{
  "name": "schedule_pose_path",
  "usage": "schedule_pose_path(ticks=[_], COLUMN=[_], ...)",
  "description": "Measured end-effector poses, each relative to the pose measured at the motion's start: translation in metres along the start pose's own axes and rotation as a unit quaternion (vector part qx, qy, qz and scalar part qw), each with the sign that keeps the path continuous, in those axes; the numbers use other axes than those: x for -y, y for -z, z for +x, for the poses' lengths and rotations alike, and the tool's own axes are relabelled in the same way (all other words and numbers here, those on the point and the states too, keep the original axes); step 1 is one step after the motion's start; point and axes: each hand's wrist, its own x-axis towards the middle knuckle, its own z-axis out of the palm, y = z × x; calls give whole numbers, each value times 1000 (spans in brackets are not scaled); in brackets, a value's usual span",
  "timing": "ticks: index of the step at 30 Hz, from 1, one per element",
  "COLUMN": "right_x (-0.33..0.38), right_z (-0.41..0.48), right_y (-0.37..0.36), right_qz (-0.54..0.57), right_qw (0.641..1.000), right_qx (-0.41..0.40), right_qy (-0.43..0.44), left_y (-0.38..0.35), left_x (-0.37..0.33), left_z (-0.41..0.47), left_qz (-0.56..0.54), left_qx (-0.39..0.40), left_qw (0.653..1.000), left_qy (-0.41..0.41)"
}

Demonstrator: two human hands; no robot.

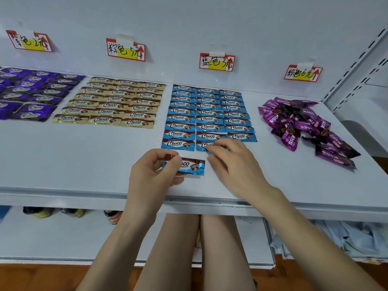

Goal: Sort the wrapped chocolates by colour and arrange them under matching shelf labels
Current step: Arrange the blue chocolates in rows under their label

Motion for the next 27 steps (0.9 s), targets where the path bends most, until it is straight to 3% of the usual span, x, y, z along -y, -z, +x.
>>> schedule_pose_path(ticks=[4, 9, 11, 15, 18, 20, 23, 27], right_x=[-1, -2, -1, -2, -15, -29, -56, -74], right_z=[0, -7, -13, -23, -28, -31, -31, -35], right_y=[-1, 19, 30, 43, 50, 55, 59, 54], right_qz=[25, 214, 257, 205, 202, 180, 105, 46], right_qw=[1000, 968, 961, 976, 977, 982, 994, 997], right_qx=[-9, -118, -101, -49, -60, -48, -6, 4], right_qy=[-7, -48, -25, 56, 45, 40, -1, -59], left_y=[-1, -10, -17, -36, -50, -59, -63, -63], left_x=[-3, -8, -10, -11, -9, -4, 6, 23], left_z=[-1, -1, 0, -3, -4, -3, -6, -6], left_qz=[16, -7, -20, -28, -22, 64, 253, 442], left_qx=[0, 26, 41, 87, 113, 95, 66, 108], left_qw=[1000, 1000, 999, 996, 993, 992, 944, 807], left_qy=[-9, -4, 2, 9, 4, -53, -202, -376])
